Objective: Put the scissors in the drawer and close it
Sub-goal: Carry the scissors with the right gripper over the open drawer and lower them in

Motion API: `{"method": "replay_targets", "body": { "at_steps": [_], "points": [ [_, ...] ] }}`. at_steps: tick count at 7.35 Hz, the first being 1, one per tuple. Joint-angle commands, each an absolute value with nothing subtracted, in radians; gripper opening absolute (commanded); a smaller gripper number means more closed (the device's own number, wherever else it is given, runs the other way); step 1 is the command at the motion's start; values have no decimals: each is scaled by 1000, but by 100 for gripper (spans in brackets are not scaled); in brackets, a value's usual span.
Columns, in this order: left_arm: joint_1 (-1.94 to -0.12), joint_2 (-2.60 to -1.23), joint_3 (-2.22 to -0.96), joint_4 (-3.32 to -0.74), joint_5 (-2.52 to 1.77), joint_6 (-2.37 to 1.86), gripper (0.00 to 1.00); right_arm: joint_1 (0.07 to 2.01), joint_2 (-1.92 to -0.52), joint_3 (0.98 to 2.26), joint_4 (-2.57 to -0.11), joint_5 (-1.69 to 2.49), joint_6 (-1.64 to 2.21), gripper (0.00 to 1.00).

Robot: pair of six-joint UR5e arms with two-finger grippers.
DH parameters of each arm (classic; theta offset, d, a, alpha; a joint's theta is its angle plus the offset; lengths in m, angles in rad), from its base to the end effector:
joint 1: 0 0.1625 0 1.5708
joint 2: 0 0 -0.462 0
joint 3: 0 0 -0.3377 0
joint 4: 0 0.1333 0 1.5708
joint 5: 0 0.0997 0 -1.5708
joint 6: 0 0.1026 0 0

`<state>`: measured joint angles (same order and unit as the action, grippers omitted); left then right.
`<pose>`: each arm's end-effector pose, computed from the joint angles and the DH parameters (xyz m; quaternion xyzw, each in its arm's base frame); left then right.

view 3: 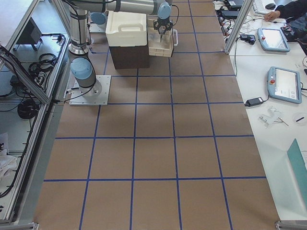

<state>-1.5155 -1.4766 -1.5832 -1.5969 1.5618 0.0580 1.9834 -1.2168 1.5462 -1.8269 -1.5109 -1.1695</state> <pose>-0.1120 -0.4052 0.5532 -0.0015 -0.9996 0.0280 0.0029 0.3570 -0.4677 0.3772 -0.7095 0.7031 0.0230 0.0413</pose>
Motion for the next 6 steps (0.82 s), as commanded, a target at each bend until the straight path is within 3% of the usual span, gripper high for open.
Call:
{"method": "replay_targets", "body": {
  "at_steps": [1, 2, 3, 6],
  "points": [
    [-1516, -1476, -1585, -1597, 1560, 57, 100, 1983, -1210, 1546, -1828, -1506, -1166, 69],
    [-1516, -1474, -1585, -1597, 1560, 55, 100, 1982, -1212, 1546, -1830, -1509, -1166, 82],
    [-1516, -1474, -1585, -1597, 1560, 55, 100, 1980, -1219, 1543, -1830, -1520, -1163, 88],
    [-1514, -1473, -1583, -1601, 1568, 55, 100, 1910, -1314, 1529, -1830, -1525, -679, 93]
  ]
}}
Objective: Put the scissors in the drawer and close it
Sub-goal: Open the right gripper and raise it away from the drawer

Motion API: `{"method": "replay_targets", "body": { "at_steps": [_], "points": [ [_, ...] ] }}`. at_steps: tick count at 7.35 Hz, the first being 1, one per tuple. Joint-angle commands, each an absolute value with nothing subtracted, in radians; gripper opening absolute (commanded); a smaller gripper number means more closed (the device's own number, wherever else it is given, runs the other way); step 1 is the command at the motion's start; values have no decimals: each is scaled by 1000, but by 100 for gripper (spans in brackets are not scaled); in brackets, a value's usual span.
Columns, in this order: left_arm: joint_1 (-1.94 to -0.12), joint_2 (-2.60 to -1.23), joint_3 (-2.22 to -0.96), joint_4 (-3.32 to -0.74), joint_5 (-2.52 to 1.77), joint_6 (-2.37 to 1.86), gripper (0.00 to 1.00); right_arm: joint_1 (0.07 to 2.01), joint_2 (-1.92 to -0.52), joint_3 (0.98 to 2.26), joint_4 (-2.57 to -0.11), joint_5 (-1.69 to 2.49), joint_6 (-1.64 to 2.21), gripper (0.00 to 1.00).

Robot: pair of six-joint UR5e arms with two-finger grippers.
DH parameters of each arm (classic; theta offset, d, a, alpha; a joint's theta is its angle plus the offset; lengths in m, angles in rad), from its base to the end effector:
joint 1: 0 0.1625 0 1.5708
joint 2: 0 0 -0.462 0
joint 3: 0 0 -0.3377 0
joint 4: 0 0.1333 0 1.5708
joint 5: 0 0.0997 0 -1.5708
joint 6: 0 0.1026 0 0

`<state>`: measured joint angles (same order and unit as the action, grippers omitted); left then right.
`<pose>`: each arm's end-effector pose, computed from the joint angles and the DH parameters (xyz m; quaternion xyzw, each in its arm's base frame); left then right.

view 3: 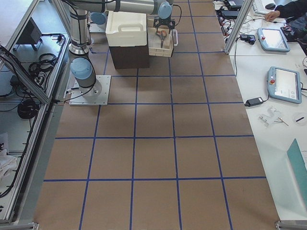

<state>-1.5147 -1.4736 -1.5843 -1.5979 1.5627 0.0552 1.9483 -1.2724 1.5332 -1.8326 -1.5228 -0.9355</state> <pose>-0.1117 -0.4039 0.5538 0.0003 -0.9996 0.0285 0.0025 0.3356 -0.4714 0.4146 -0.6102 0.7919 -0.0071 0.0229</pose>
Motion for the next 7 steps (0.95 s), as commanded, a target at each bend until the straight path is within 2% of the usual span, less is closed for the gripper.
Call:
{"method": "replay_targets", "body": {
  "at_steps": [1, 3, 5, 7],
  "points": [
    [-1514, -1477, -1577, -1601, 1568, 57, 100, 1858, -1351, 1526, -1832, -1525, -509, 95],
    [-1514, -1541, -1498, -1595, 1552, 29, 100, 1716, -1417, 1525, -1819, -1526, -317, 100],
    [-1528, -1656, -1380, -1598, 1551, 29, 100, 1576, -1437, 1528, -1726, -1529, -258, 100],
    [-1580, -1738, -1341, -1580, 1560, -7, 100, 1548, -1460, 1535, -1717, -1589, -159, 100]
  ]
}}
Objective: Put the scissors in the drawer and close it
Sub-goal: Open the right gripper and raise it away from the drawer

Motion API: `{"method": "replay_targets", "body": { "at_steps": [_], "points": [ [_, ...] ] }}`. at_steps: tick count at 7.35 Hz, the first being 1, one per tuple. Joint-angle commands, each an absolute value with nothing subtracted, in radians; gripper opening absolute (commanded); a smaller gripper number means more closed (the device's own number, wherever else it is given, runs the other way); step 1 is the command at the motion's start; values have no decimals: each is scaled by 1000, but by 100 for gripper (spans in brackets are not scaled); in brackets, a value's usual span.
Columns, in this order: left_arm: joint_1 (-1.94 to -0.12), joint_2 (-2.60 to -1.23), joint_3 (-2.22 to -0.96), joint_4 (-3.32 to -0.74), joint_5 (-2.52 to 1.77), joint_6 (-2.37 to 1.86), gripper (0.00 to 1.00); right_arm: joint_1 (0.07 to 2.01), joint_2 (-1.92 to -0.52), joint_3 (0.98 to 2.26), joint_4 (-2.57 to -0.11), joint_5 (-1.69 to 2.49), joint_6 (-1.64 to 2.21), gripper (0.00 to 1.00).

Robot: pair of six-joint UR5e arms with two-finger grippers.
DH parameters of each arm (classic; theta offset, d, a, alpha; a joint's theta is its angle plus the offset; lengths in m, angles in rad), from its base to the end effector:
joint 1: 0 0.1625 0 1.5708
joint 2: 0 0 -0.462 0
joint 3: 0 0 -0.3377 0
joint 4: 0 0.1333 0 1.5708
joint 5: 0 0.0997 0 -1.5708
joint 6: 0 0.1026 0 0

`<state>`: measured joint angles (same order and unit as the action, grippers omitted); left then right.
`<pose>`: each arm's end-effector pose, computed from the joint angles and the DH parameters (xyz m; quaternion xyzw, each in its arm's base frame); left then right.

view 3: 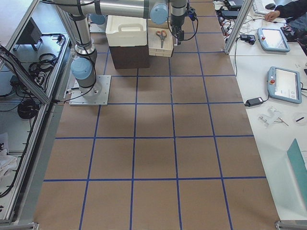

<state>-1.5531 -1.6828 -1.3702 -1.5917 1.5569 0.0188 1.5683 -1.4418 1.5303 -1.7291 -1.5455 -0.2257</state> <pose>-0.1260 -0.4967 0.5559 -0.0008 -0.9994 0.0340 0.0063 0.1346 -0.5028 0.4954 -0.1117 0.9930 -0.0361 0.0086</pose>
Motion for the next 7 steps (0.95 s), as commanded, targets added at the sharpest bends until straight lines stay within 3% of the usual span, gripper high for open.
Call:
{"method": "replay_targets", "body": {
  "at_steps": [1, 4, 7],
  "points": [
    [-1592, -1782, -1316, -1578, 1559, -18, 100, 1548, -1486, 1548, -1717, -1594, -96, 100],
    [-1687, -1940, -1284, -1526, 1605, -58, 100, 1549, -1522, 1558, -1712, -1591, -94, 100],
    [-1724, -1971, -1279, -1568, 1577, -104, 100, 1549, -1542, 1566, -1678, -1592, -86, 100]
  ]
}}
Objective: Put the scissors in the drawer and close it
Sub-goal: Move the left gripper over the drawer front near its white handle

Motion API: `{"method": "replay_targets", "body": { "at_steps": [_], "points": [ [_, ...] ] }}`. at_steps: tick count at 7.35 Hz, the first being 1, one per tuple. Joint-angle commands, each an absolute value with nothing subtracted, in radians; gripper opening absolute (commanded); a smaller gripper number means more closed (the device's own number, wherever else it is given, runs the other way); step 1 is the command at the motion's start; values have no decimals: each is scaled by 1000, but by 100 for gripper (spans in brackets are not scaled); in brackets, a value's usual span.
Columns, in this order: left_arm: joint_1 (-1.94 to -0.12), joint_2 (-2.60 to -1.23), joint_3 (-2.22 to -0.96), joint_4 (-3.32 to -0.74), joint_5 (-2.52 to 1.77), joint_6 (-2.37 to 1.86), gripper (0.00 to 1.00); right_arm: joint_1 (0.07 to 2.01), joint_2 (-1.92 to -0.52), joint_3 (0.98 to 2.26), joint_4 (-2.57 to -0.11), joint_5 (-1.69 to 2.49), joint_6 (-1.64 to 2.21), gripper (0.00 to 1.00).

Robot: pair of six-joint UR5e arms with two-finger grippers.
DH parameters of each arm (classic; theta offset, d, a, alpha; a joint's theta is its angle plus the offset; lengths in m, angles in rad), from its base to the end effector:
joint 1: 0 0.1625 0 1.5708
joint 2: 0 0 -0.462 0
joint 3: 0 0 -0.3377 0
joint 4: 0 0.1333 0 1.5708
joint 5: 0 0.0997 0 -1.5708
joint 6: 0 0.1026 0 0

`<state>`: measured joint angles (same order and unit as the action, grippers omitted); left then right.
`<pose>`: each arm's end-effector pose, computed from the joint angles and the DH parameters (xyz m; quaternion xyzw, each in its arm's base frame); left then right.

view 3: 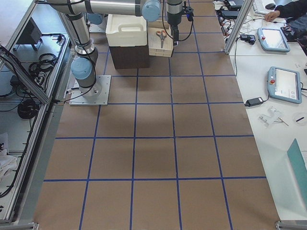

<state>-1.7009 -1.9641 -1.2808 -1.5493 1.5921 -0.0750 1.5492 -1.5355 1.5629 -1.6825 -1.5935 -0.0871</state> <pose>-0.2084 -0.5818 0.4440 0.0280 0.9987 0.0396 0.0148 0.1210 -0.4646 0.5211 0.0322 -0.9985 0.0415 0.0136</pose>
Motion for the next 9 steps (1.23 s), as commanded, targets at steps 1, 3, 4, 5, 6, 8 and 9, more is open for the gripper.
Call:
{"method": "replay_targets", "body": {
  "at_steps": [1, 3, 4, 5, 6, 8, 9],
  "points": [
    [-1761, -1971, -1279, -1569, 1559, -132, 100, 1549, -1548, 1568, -1674, -1592, -86, 100],
    [-1770, -1997, -1279, -1559, 1560, -135, 100, 1549, -1554, 1572, -1646, -1597, -89, 100],
    [-1770, -2011, -1279, -1527, 1556, -140, 100, 1549, -1554, 1572, -1646, -1594, -89, 100],
    [-1764, -2026, -1278, -1472, 1517, -165, 100, 1549, -1552, 1572, -1646, -1597, -89, 100],
    [-1764, -2049, -1278, -1412, 1516, -199, 100, 1548, -1552, 1572, -1646, -1595, -87, 100],
    [-1766, -2081, -1282, -1397, 1519, -228, 100, 1546, -1552, 1574, -1644, -1603, -89, 100],
    [-1766, -2098, -1279, -1382, 1525, -271, 100, 1545, -1552, 1574, -1644, -1606, -95, 100]
  ]
}}
